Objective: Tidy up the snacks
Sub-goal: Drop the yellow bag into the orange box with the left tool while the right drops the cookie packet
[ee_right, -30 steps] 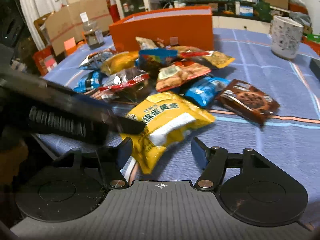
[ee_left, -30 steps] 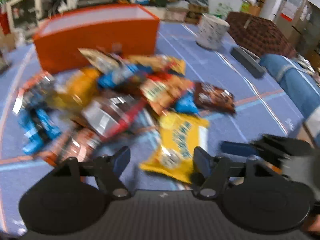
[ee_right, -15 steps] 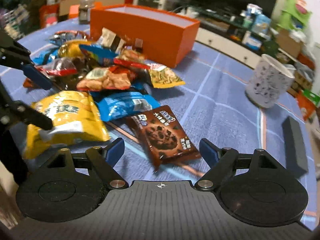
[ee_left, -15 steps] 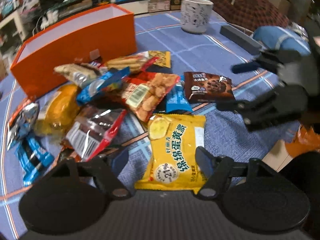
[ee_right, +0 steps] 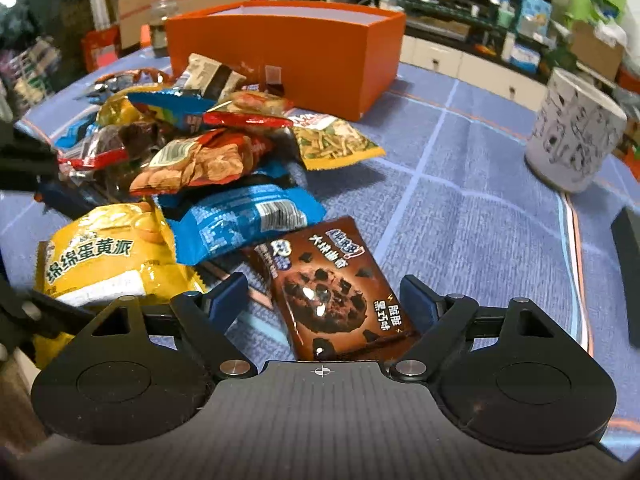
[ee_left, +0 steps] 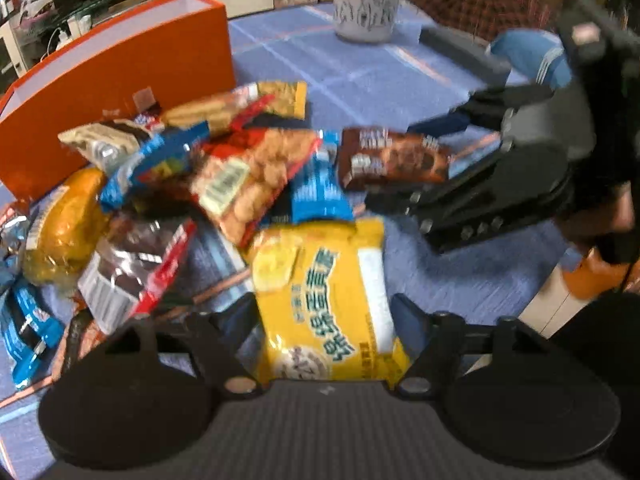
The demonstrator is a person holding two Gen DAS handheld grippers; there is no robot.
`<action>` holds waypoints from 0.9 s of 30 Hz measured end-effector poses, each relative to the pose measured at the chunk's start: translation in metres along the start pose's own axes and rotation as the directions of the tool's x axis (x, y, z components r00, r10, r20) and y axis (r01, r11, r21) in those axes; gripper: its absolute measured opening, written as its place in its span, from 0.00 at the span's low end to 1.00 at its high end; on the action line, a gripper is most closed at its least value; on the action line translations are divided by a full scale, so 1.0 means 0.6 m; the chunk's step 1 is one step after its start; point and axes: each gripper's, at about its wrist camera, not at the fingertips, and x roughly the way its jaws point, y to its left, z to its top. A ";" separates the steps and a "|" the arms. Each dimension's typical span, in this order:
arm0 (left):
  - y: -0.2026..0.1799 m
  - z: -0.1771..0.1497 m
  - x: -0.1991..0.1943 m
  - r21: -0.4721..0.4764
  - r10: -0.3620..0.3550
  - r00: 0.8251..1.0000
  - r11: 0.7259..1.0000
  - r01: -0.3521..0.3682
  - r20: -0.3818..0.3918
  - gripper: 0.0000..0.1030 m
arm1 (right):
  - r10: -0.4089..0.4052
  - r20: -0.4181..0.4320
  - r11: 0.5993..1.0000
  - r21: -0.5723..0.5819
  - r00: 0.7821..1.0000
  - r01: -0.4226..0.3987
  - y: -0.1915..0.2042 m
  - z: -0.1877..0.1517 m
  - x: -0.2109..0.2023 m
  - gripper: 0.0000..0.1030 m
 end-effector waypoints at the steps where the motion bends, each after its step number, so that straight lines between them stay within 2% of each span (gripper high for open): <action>1: 0.000 -0.003 0.004 -0.003 0.002 1.000 1.000 -0.002 -0.008 0.66 | 0.004 -0.001 1.000 0.007 1.000 -0.004 0.002 -0.002 -0.001 0.73; 3: 0.000 -0.008 0.000 -0.014 0.017 1.000 1.000 -0.016 0.011 0.61 | -0.005 0.004 1.000 0.028 1.000 0.005 0.005 -0.003 -0.001 0.74; 4: 0.003 -0.007 -0.002 -0.023 0.024 1.000 0.999 -0.024 0.015 0.55 | -0.011 0.004 0.998 0.061 1.000 0.011 0.006 -0.004 -0.002 0.74; 5: 0.008 -0.008 -0.005 -0.033 0.026 1.000 0.999 -0.025 0.016 0.49 | -0.024 0.004 0.998 0.065 1.000 0.023 0.010 -0.005 -0.003 0.70; 6: 0.015 -0.010 -0.010 -0.054 0.008 1.000 0.999 -0.007 0.014 0.46 | -0.034 0.009 0.996 0.078 0.999 0.033 0.013 -0.006 -0.008 0.48; 8: 0.033 -0.018 -0.024 -0.099 -0.028 1.000 0.995 0.029 0.010 0.42 | -0.051 0.002 0.990 0.132 0.999 0.051 0.016 -0.008 -0.023 0.41; 12: 0.052 -0.055 -0.075 -0.107 -0.006 0.999 0.994 0.009 0.032 0.41 | -0.048 -0.005 0.978 0.203 0.999 0.048 0.034 -0.025 -0.065 0.40; 15: 0.078 -0.078 -0.123 -0.134 -0.043 0.998 0.990 0.050 0.052 0.41 | 0.003 0.044 0.968 0.252 0.999 -0.014 0.054 -0.027 -0.114 0.41; 17: 0.096 -0.076 -0.149 -0.142 -0.036 0.996 0.989 0.047 0.079 0.41 | 0.045 0.088 0.961 0.268 0.995 -0.067 0.067 -0.012 -0.140 0.41; 20: 0.139 -0.039 -0.185 -0.164 0.013 0.989 0.986 0.012 0.150 0.41 | 0.088 0.138 0.955 0.271 0.987 -0.123 0.070 0.039 -0.148 0.41; 22: 0.177 0.007 -0.205 -0.186 0.067 0.976 0.982 -0.027 0.209 0.41 | 0.092 0.179 0.956 0.259 0.980 -0.137 0.065 0.091 -0.144 0.41; 27: 0.272 0.132 -0.210 -0.234 0.172 0.942 0.967 -0.105 0.289 0.41 | 0.021 0.280 0.981 0.181 0.960 -0.074 0.045 0.247 -0.101 0.41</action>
